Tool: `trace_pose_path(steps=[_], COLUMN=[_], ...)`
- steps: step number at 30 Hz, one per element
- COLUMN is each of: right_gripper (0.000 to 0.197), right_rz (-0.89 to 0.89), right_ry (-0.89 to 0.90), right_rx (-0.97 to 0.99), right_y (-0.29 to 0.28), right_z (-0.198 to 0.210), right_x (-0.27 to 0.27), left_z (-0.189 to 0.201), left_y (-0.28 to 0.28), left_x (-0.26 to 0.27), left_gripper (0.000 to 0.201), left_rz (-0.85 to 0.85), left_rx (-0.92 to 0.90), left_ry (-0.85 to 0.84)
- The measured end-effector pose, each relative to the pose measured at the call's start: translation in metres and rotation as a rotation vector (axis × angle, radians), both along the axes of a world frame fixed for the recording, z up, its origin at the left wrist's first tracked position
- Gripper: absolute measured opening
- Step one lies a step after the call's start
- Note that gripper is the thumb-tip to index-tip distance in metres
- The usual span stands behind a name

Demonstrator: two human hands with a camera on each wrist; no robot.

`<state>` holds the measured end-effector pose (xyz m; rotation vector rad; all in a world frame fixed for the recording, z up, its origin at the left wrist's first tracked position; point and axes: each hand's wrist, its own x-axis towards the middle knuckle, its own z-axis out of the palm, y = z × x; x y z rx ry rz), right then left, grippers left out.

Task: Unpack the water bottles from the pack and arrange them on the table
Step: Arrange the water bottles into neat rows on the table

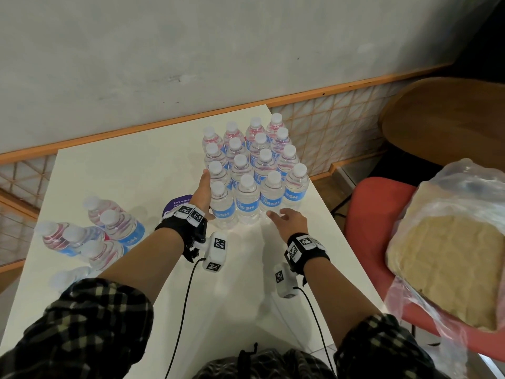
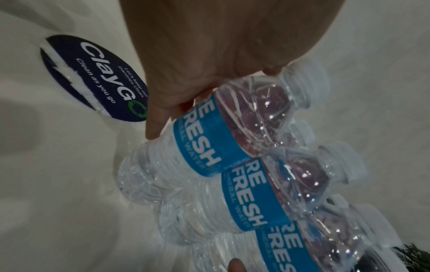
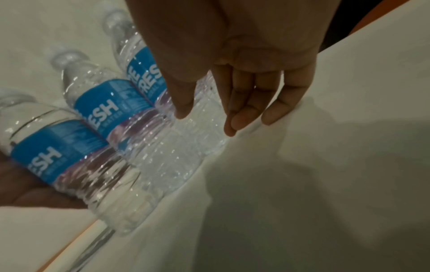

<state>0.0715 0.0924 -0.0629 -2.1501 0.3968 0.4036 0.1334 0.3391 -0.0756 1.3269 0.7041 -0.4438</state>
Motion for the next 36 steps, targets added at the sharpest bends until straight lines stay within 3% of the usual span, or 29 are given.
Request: trace_pose_path(steps=[4, 6, 8, 10, 12, 13, 14, 16, 19, 22, 25, 36], right_gripper=[0.062, 0.062, 0.061, 0.060, 0.058, 0.056, 0.055, 0.053, 0.051, 0.050, 0.051, 0.053], right_rz=[-0.026, -0.046, -0.065, -0.064, -0.054, -0.051, -0.050, -0.042, -0.014, 0.004, 0.018, 0.057], right_ry=[-0.005, 0.001, 0.010, 0.017, 0.017, 0.015, 0.013, 0.004, -0.004, 0.000, -0.002, -0.030], right_rx=[-0.012, -0.007, 0.012, 0.022, 0.029, 0.036, 0.046, 0.052, 0.036, 0.054, 0.086, 0.082], right_y=[0.006, 0.009, 0.009, 0.008, 0.005, 0.004, 0.004, 0.003, 0.002, -0.002, -0.006, -0.007], right_z=[0.001, 0.001, -0.001, -0.003, -0.005, -0.006, -0.007, -0.009, -0.011, -0.012, -0.013, -0.019], right_x=[-0.002, -0.001, -0.001, -0.001, -0.002, -0.003, -0.004, -0.007, -0.009, -0.010, -0.011, -0.010], left_z=[-0.010, -0.034, -0.022, 0.035, 0.084, 0.102, 0.121, 0.136, 0.148, 0.146, 0.142, 0.141], left_y=[0.007, 0.019, 0.016, -0.012, -0.040, -0.052, -0.063, -0.080, -0.106, -0.120, -0.119, -0.117], left_x=[0.005, 0.016, 0.014, -0.007, -0.029, -0.038, -0.046, -0.050, -0.044, -0.037, -0.029, -0.022], left_gripper=[0.112, 0.109, 0.116, 0.105, 0.064, 0.053, 0.048, 0.044, 0.050, 0.048, 0.037, 0.033], left_rz=[-0.022, -0.005, 0.051, 0.149, 0.250, 0.240, 0.164, -0.171, -0.688, -0.940, -0.908, -0.874], left_rx=[-0.013, -0.044, 0.004, 0.231, 0.587, 0.753, 0.863, 1.011, 1.242, 1.274, 1.129, 1.103], left_ry=[0.010, -0.026, -0.062, -0.190, -0.477, -0.651, -0.803, -0.987, -0.906, -0.724, -0.663, -0.703])
